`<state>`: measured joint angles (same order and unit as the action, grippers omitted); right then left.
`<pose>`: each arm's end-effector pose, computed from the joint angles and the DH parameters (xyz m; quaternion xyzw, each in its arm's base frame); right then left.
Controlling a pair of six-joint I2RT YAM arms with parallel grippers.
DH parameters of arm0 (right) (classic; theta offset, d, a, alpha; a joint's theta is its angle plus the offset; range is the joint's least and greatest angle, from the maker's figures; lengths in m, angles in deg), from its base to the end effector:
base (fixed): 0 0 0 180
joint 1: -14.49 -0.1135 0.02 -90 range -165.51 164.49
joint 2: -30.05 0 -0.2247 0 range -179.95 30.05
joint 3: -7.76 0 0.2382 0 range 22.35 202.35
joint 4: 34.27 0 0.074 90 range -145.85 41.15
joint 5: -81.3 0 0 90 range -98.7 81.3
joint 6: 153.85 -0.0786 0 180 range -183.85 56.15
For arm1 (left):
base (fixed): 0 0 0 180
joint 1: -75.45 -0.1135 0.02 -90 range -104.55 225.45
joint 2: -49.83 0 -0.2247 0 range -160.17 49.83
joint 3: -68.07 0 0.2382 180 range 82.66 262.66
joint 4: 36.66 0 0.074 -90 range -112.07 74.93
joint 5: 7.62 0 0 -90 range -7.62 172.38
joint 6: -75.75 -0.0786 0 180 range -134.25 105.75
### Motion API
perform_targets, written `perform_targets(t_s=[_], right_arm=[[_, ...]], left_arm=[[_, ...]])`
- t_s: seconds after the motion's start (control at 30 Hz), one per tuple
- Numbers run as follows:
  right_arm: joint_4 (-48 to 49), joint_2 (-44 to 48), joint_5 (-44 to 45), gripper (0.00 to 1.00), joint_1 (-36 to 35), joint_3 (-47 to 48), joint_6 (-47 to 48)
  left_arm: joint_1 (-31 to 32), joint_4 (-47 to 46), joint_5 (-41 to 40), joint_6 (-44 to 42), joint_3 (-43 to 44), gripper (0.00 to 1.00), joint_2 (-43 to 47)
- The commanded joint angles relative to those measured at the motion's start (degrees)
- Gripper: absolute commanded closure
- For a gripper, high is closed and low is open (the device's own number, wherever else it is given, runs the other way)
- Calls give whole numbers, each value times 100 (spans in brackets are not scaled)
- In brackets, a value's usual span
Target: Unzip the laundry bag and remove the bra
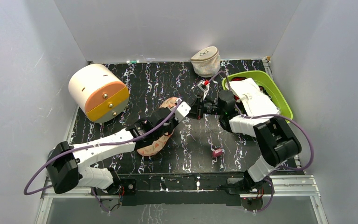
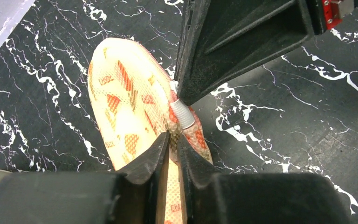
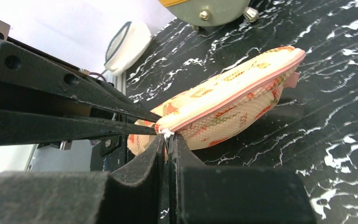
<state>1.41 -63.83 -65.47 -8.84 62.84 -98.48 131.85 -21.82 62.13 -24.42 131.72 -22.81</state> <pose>0.2841 0.1941 0.1821 -0.2624 0.6679 0.5951 0.3619 0.2016 -0.2543 0.2311 0.3724 0.7422 -0.0755 0.5521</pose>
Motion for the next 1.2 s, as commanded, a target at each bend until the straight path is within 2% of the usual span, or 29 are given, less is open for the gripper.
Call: perform_targets(t_s=[0.0, 0.23, 0.43, 0.5, 0.6, 0.83, 1.17], right_arm=[[-1365, 499, 633, 100, -85, -98, 1049], [-1976, 1019, 969, 100, -111, -401, 1220], [-3316, 1526, 1104, 100, -146, -309, 1808], [-3918, 1668, 1197, 100, -147, -200, 2206], [-4662, 1843, 1421, 100, -152, -60, 2700], [-4703, 1931, 1203, 100, -169, -46, 2657], [-4685, 1931, 1020, 100, -208, 43, 2559]], left_arm=[[-15, 215, 186, 245, 228, 84, -106], [-14, 160, 539, 790, 95, 46, 55], [-15, 382, 1112, 2428, -35, 20, 186], [-15, 391, 1210, 2892, -83, 15, 169], [-15, 209, 1153, 3216, -227, 12, 245], [-15, 437, 817, 2994, 54, 14, -297], [-15, 446, 622, 2583, 760, 40, -1299]])
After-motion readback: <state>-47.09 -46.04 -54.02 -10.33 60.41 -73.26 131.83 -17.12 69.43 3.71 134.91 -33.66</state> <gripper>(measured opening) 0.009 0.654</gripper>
